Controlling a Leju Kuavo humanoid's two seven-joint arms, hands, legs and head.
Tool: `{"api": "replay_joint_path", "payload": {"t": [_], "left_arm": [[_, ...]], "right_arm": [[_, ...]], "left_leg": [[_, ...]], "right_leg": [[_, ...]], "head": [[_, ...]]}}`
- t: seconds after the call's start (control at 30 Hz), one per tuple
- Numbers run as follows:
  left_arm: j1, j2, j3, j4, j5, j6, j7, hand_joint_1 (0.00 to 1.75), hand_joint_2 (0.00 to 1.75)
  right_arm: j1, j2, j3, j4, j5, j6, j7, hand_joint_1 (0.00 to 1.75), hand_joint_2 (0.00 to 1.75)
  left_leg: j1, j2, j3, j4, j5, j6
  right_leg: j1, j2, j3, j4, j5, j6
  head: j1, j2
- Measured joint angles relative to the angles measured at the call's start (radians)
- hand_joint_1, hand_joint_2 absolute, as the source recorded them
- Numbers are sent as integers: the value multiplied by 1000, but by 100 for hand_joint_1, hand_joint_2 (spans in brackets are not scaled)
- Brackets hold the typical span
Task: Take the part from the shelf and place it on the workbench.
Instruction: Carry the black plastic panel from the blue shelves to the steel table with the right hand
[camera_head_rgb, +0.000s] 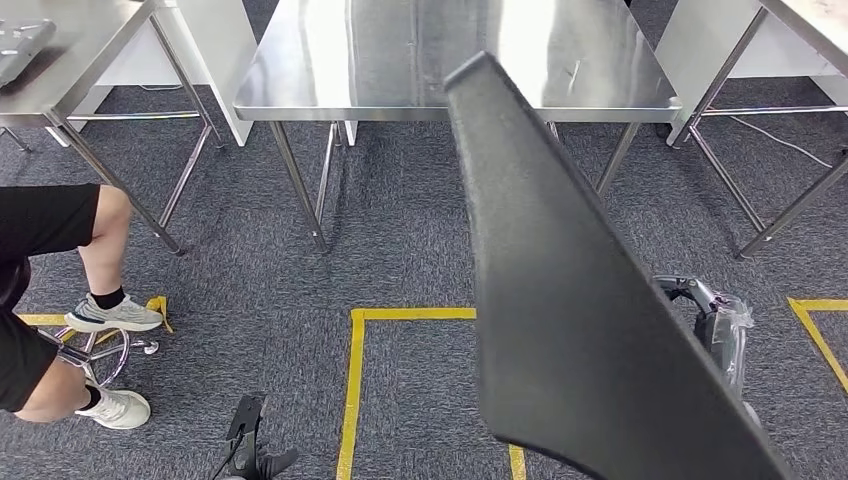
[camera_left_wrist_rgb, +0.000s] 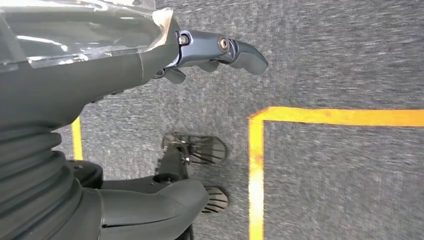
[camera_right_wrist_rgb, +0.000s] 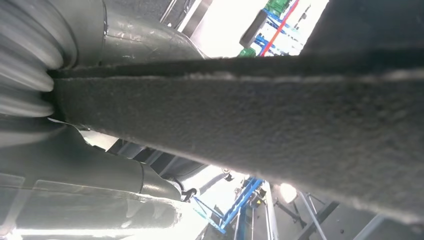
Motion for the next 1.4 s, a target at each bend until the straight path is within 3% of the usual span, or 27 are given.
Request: {"api": "replay_joint_path", "payload": {"t": [0.07,0.13,0.17,0.2,0.27,0.3,0.37,0.47,0.53,0.6,0.67,0.7,0.77,0.83,0.9,0.97,1.03,1.13,1.17,1.2,1.23,1.27,1.3,1.33,1.4], "left_arm": [[0,0,0,0,0,1,0,0,175],[3,0,0,0,0,0,0,0,175],[4,0,0,0,0,0,0,0,175],[5,0,0,0,0,0,0,0,175],[4,0,0,0,0,1,0,0,175],[3,0,0,0,-1,1,0,0,175],[1,0,0,0,-3,1,0,0,175],[0,0,0,-1,-8,2,1,0,175],[-1,1,1,-2,-11,4,1,0,175],[-1,2,1,-2,-13,7,1,0,175],[2,0,1,-3,-13,8,1,0,175],[3,0,1,-3,-13,8,1,0,175],[4,-1,2,-3,-14,8,1,0,175],[3,-2,2,-3,-15,8,1,0,175],[2,-2,2,-3,-16,8,1,0,175],[1,-3,2,-4,-18,8,2,0,175],[-1,-3,2,-4,-20,8,2,0,175],[2,-3,2,-4,-21,8,2,0,175],[4,-3,2,-4,-21,8,3,0,175],[5,-2,2,-4,-21,8,3,0,175],[5,-2,2,-4,-21,8,3,0,175],[4,-1,2,-4,-21,8,3,0,175],[4,-1,2,-4,-21,8,3,0,175],[3,0,2,-4,-21,8,3,0,175],[3,0,2,-5,-21,7,4,0,175]], "right_arm": [[-2,0,1,0,0,0,-1,175,175],[-3,0,3,2,0,0,-1,175,175],[-3,0,3,2,0,0,-1,175,175],[-3,0,4,3,1,0,-1,175,175],[-3,0,4,4,2,0,-1,175,175],[-4,0,5,3,2,0,-1,175,175],[-5,0,5,2,5,0,0,175,175],[-1,1,6,-3,11,-1,4,175,175],[-1,1,6,-6,15,0,7,175,175],[0,1,6,-7,16,4,8,175,175],[2,1,6,-7,16,12,9,175,175],[3,2,6,-7,16,15,10,175,175],[2,2,6,-7,16,17,10,175,175],[1,2,6,-7,16,17,10,175,175],[0,2,6,-7,16,17,10,175,175],[1,2,5,-8,16,17,11,175,175],[0,2,5,-9,15,17,11,175,175],[-1,3,5,-8,14,17,10,175,175],[-1,3,5,-8,14,17,10,175,175],[-1,3,5,-8,13,17,10,175,175],[-1,3,5,-8,13,17,10,175,175],[-1,4,5,-8,12,17,10,175,175],[-1,4,5,-8,12,17,10,175,175],[-2,4,5,-8,11,17,10,175,175],[-2,4,6,-8,10,18,10,175,175]], "left_leg": [[6,-1,-53,106,-50,-12],[13,-1,-132,235,-91,-20],[16,-1,-155,260,-86,-23],[18,-1,-158,245,-61,-25],[23,-1,-110,121,23,-24],[22,-1,-79,56,49,-22],[17,-3,-43,-10,59,-13],[12,-4,-26,-22,50,13],[12,-4,-7,-28,46,28],[10,-3,1,-29,38,38],[5,-4,9,-29,28,42],[3,-5,16,-29,22,43],[1,-6,35,-29,8,40],[-1,-7,49,-30,-7,32],[-4,-6,57,-28,-12,22],[-3,-5,53,-14,-15,12],[0,-3,11,60,-29,2],[9,-3,-109,235,-95,-15],[12,-2,-134,254,-100,-19],[15,-2,-141,237,-81,-21],[17,-1,-128,184,-39,-21],[19,-1,-103,112,12,-20],[18,-1,-79,50,42,-17],[15,-1,-61,6,55,-12],[8,-2,-49,-17,49,4]], "right_leg": [[-4,0,11,-2,-6,-12],[-4,1,16,-1,-12,-17],[-5,3,19,-1,-16,-16],[-6,5,24,-1,-20,-14],[-9,9,39,-1,-31,-5],[-7,10,45,-1,-38,2],[-3,11,53,-3,-45,17],[0,11,57,7,-44,37],[-1,8,21,77,-69,34],[0,6,-61,210,-112,26],[2,6,-128,290,-127,31],[3,6,-134,276,-110,39],[7,4,-91,142,-33,50],[15,0,-46,27,12,35],[21,-1,-34,1,16,9],[14,1,-20,-4,22,-2],[5,2,-4,-8,16,-13],[5,3,12,-8,-1,-26],[5,4,19,-8,-7,-25],[4,6,27,-8,-14,-23],[3,8,38,-8,-22,-20],[2,9,47,-9,-30,-16],[3,10,56,-9,-37,-11],[4,10,61,-11,-43,-5],[8,11,69,-9,-45,11]], "head": [[-5,0],[-6,0],[-7,0],[-7,0],[-8,0],[-8,0],[-8,0],[-8,0],[-5,0],[-3,0],[-2,0],[-2,0],[-1,0],[-1,0],[-1,0],[-1,0],[-2,0],[-2,0],[-2,0],[-2,0],[-2,0],[-2,0],[-2,0],[-2,0],[-2,0]]}}
